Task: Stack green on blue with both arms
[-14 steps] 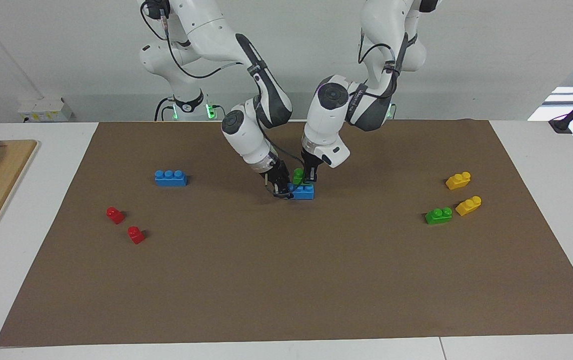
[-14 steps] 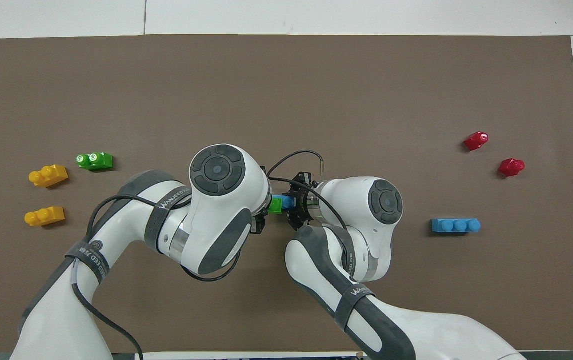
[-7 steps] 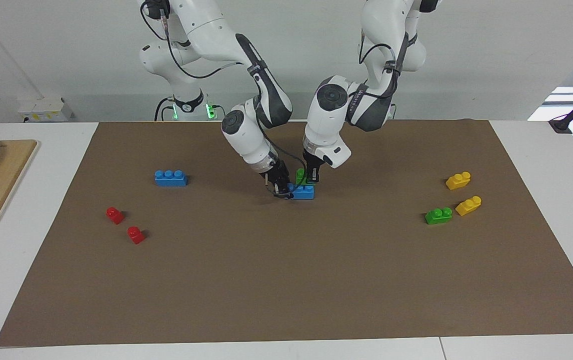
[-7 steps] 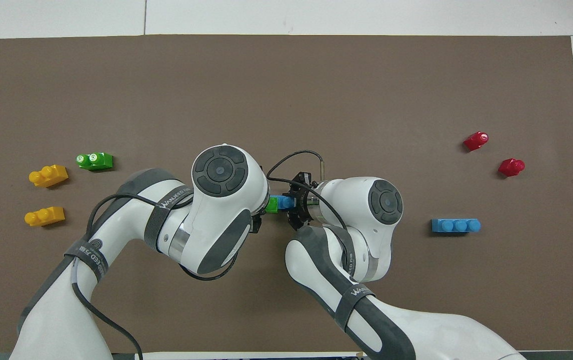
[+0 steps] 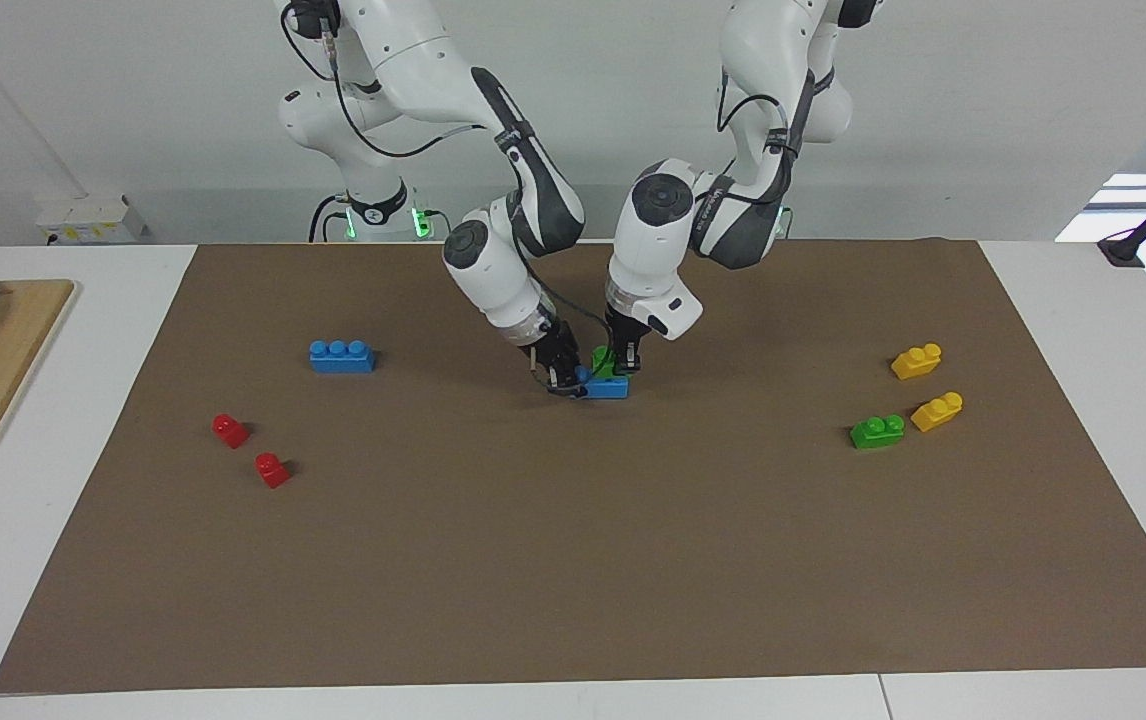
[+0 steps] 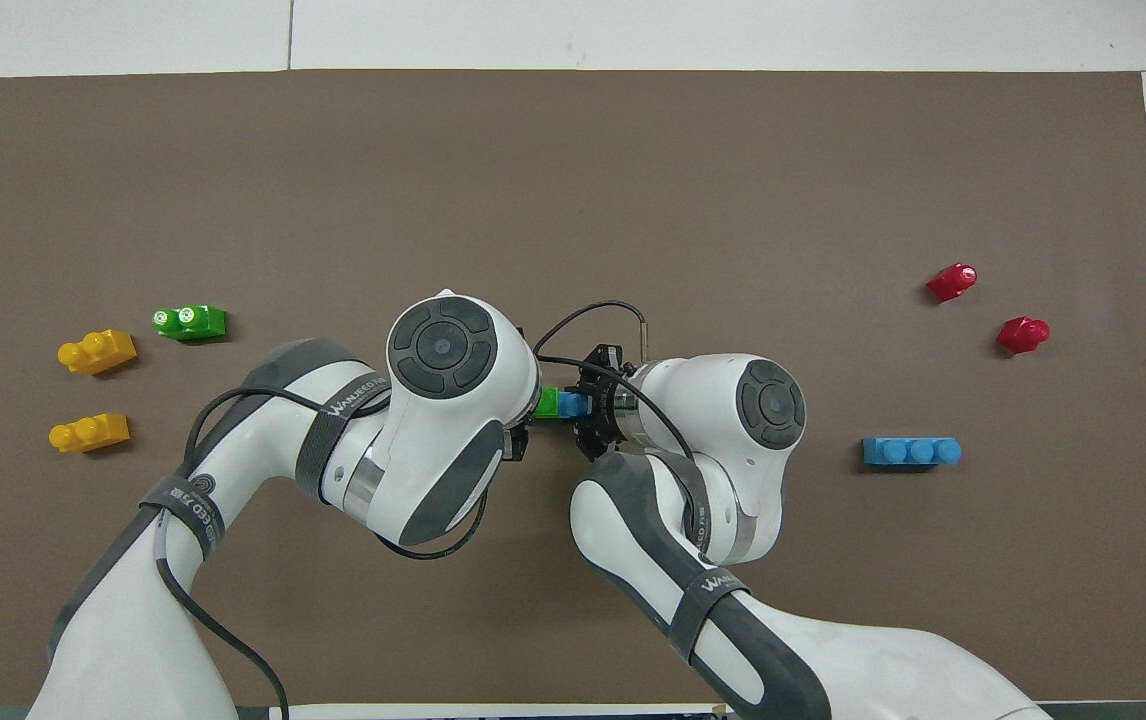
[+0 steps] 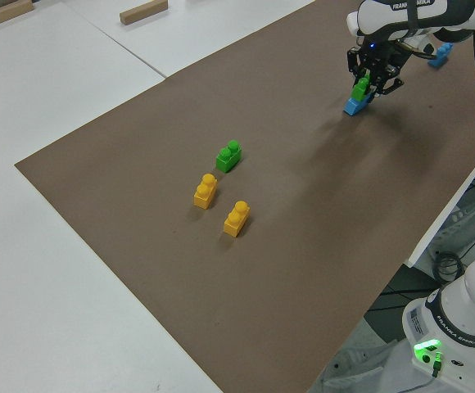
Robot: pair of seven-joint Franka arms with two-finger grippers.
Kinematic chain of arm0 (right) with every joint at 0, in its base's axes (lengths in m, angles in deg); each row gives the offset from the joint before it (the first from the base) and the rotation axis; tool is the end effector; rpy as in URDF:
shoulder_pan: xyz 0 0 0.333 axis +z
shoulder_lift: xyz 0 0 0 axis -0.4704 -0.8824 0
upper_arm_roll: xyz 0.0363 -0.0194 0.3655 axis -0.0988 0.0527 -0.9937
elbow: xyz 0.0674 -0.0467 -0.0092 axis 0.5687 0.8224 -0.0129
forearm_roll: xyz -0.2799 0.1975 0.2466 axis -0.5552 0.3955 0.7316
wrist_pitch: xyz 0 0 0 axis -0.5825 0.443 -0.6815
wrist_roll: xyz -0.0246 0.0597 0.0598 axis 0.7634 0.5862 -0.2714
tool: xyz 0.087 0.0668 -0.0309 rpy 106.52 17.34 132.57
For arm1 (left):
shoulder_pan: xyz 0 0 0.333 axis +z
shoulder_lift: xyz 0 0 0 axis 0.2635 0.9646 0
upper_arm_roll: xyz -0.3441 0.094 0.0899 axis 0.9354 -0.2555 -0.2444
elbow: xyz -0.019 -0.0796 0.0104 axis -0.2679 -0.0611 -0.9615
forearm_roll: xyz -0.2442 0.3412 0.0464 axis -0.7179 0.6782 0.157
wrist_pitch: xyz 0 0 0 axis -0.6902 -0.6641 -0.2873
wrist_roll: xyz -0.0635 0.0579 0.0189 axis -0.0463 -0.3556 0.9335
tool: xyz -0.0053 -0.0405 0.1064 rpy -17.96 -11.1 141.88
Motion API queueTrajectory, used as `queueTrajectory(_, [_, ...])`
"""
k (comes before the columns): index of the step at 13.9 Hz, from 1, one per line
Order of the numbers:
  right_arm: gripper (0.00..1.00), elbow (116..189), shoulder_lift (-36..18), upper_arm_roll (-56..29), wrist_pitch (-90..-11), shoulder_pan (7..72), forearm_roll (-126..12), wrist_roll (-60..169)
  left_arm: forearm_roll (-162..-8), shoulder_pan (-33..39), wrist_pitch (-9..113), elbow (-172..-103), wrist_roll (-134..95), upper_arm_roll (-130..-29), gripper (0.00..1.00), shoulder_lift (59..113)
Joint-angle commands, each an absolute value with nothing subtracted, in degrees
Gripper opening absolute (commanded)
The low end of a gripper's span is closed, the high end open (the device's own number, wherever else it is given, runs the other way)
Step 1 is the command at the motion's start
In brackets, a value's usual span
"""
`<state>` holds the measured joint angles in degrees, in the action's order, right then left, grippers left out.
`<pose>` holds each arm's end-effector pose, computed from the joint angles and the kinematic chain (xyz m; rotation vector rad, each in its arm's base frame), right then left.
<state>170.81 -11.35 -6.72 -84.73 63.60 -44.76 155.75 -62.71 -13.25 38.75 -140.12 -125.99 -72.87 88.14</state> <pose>0.5210 0.3536 0.3022 -1.8876 1.9965 0.4021 0.5017 -0.3914 0.3980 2.2873 2.1072 -0.1122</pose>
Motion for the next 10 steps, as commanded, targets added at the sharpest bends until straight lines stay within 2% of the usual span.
queueTrajectory(1, [0.00, 171.35, -11.86, -6.64, -86.18, 63.66, -42.69, 153.05, -61.03, -13.99, 39.73, -141.35, -127.54, -73.42, 0.00, 87.98])
queueTrajectory(10, [0.00, 171.52, -11.86, -6.64, -86.27, 63.75, -42.69, 152.96, -58.04, -15.31, 41.22, -142.04, -134.57, -73.42, 0.00, 88.86])
